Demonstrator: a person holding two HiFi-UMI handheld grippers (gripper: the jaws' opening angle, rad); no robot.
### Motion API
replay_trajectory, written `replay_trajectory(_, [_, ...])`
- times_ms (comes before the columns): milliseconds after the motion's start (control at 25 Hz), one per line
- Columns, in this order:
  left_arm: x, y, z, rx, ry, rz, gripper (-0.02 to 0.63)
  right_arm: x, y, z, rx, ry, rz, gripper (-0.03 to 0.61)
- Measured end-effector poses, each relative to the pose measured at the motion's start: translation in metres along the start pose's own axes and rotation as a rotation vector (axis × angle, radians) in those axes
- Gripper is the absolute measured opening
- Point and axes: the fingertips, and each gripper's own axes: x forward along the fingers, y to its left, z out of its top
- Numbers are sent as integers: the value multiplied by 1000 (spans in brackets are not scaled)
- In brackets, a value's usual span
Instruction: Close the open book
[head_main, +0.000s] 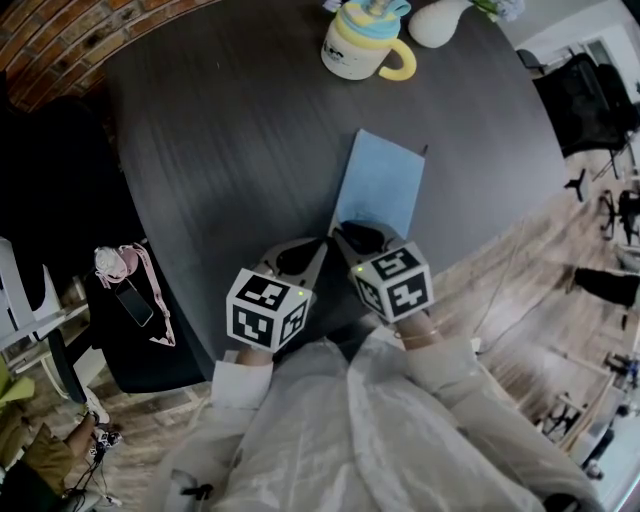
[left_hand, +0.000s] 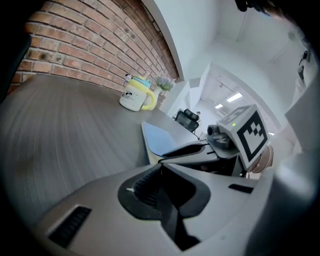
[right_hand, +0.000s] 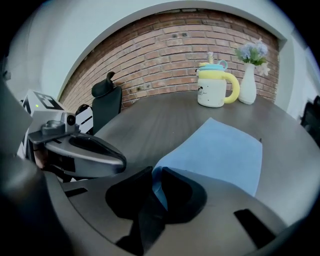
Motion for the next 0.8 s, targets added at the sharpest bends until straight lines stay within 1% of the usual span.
replay_trajectory(200, [-3,3,1,-6,-7,28,10,0,9,2,-127,63,-27,60])
replay_trajectory(360, [-9,9,1,-12,-17,63,10,0,11,0,-194,70,-35,66])
replay_trajectory(520, [-14,13,-2,-24,-22,101,11,1,13,-2,-281,97,-22,72])
replay_trajectory(640, [-18,14,-8,-31,-14,128,11,1,14,-3,-314,103,-3,74])
replay_trajectory(800, [-22,11,-15,-46,-16,149,9,0,18,-3,-307,77,22,74])
